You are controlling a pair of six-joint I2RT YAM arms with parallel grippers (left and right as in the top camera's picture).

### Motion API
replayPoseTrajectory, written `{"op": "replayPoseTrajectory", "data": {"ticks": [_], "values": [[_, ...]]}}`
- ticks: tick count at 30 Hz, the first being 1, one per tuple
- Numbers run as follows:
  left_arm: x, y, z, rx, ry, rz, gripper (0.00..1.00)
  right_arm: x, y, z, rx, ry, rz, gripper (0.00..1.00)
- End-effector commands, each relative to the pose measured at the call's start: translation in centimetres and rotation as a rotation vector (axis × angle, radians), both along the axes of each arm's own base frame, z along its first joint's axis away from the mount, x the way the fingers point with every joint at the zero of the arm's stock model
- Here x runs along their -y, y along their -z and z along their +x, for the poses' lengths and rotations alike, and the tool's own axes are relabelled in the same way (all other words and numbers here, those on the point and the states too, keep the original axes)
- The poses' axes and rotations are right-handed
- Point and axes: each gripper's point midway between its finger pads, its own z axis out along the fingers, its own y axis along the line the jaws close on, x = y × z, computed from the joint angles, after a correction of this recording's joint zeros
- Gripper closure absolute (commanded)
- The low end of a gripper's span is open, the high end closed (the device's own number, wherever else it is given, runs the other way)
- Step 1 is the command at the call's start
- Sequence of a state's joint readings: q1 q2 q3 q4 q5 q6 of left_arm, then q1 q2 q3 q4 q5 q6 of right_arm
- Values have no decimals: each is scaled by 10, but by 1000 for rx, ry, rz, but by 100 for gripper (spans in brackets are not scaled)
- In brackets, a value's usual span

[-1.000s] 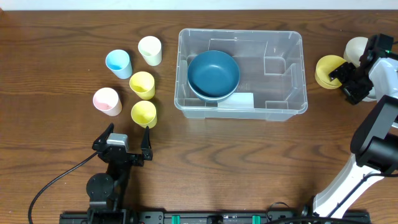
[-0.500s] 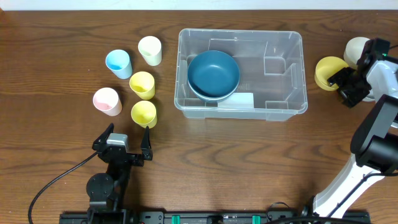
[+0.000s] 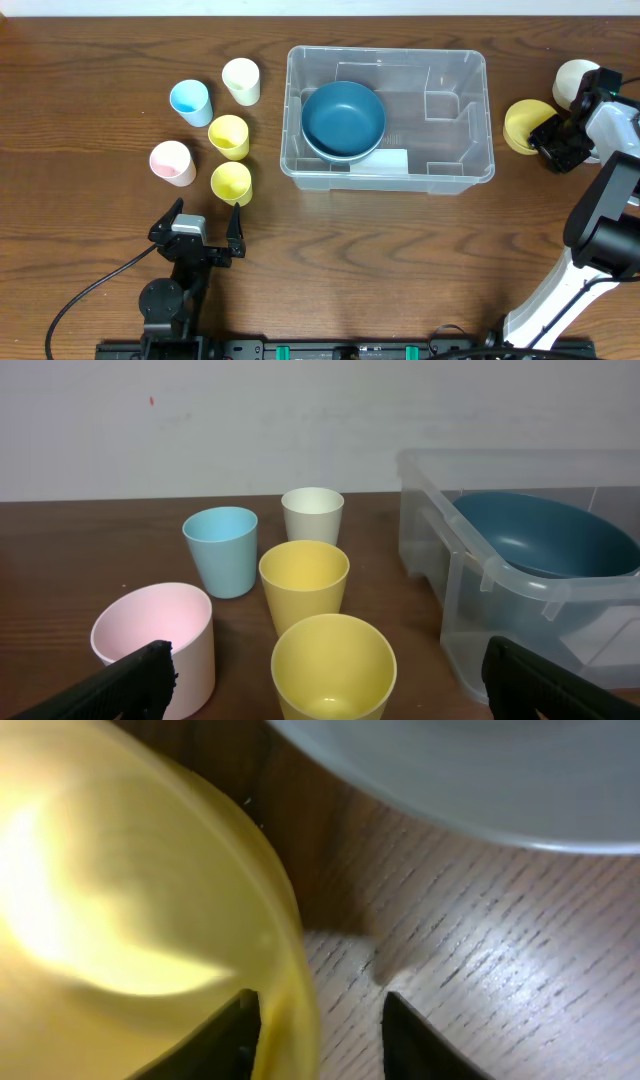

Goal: Pack container
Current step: 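Release the teal bowl and reach the right gripper to the yellow bowl, then lift the yellow bowl with the right gripper and lower it into the bin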

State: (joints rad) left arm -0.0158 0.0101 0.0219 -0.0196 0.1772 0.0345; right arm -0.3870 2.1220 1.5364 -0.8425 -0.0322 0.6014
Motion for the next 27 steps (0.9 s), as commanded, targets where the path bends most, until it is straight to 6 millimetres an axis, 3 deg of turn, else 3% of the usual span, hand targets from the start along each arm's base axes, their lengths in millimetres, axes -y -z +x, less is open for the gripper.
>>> {"op": "replayPoseTrajectory", "data": {"ticks": [1,6,9,13,17,21,24,27], "values": [[1,15,-1,-42,12,12,2,2,0,-2,-9,6,-6,76],[1,15,-1,-43,12,12,2,7,-9,-4,-2,20,-8,99],[1,15,-1,-42,12,12,2,10,-20,-4,16,26,-15,99],[1,15,-1,-43,12,12,2,14,-50,0,71,32,-39,99],[1,15,-1,-42,12,12,2,17,-107,12,186,30,-73,99],[1,15,-1,-42,12,12,2,10,-194,22,367,8,-85,99],[1,15,-1,-42,12,12,2,-8,-257,22,509,-32,-72,99],[1,15,-1,-42,12,12,2,-44,-307,17,640,-115,-34,99]]}}
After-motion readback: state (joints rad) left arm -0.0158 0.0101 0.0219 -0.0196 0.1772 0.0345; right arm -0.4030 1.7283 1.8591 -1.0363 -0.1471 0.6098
